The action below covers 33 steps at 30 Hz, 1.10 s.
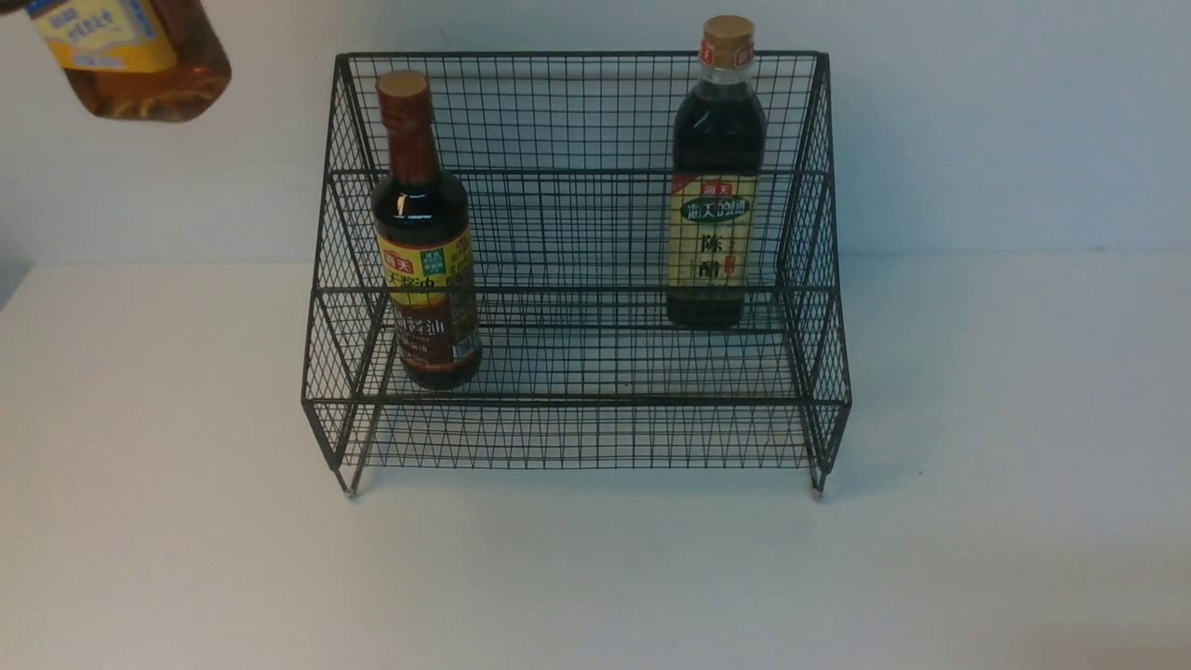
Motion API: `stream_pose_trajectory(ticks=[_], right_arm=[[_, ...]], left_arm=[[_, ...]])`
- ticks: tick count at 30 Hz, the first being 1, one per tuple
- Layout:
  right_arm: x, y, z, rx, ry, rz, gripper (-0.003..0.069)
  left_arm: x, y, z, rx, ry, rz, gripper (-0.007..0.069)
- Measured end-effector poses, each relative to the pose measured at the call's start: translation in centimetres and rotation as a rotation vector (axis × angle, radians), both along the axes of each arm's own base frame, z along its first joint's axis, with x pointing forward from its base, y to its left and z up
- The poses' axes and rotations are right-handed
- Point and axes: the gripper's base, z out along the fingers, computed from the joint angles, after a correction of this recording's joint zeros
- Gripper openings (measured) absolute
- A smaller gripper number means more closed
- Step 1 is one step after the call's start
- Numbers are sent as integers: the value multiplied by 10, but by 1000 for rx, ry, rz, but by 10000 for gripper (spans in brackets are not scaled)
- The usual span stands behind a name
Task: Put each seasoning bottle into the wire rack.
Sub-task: Use the left arm to put the condiment bottle back on the shelf
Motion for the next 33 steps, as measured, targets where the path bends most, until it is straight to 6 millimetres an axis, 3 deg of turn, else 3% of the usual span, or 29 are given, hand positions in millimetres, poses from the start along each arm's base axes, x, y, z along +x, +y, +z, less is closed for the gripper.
stream_pose_trajectory(ticks=[2, 6, 14, 22, 33], right_arm=[[0, 0, 0, 0, 0, 0, -15], [0, 0, 0, 0, 0, 0, -15], [0, 0, 0, 0, 0, 0, -15], [0, 0, 0, 0, 0, 0, -15], [0, 0, 0, 0, 0, 0, -15]], left_arm=[[6, -7, 0, -2, 0, -22, 316], [37, -32, -9, 0, 54, -80, 316], [80, -55, -24, 11, 121, -119, 316], [92, -79, -26, 19, 114, -169, 316], [114, -91, -58, 25, 203, -183, 316]])
